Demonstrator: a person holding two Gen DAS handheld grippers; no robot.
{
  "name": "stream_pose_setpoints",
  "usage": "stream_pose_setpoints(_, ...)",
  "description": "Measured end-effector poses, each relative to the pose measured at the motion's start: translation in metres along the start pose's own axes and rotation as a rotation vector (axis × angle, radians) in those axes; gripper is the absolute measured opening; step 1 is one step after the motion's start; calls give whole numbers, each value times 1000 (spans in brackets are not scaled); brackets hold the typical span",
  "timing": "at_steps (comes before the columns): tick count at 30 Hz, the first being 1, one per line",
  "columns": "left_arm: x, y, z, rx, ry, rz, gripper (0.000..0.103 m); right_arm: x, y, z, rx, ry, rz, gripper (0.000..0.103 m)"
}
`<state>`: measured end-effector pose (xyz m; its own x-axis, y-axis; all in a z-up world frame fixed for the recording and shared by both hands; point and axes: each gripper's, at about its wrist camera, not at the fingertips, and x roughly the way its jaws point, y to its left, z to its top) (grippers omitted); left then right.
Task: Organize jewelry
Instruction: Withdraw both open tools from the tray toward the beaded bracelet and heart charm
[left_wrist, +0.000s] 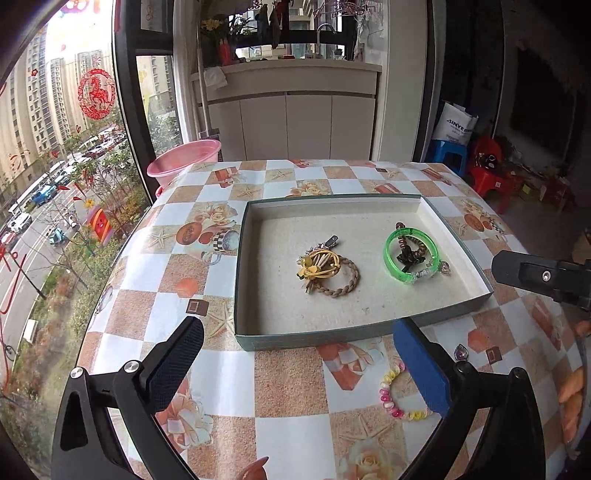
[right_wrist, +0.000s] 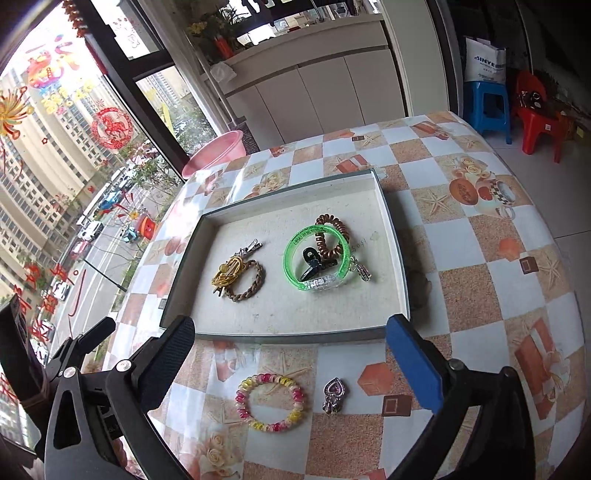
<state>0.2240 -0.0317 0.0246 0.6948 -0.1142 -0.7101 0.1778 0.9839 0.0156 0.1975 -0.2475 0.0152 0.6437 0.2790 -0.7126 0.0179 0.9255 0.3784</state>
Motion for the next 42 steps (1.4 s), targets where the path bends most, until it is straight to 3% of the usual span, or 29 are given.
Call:
stream_pose_setpoints(12,-29,-6,-44,18,11,9,103,-38,11,-37,-31,-1,13,103)
stream_pose_setpoints(23,-8,-14,-74,-12,117,-26,103,-45,-6,-79,-69,83,-52,103)
stream_pose_setpoints(32,17,-27,-64,15,159,-46,103,-23,-27,-86,-81,131,-166,103)
stream_pose_setpoints(39,39,-40,-57,43,183,-38,103,-7,-26,-91,-141,150,-199,102)
stream_pose_setpoints(42,47,-43,-56,50,193,-40,103,-1,-24,-93,-170,156,-210,90)
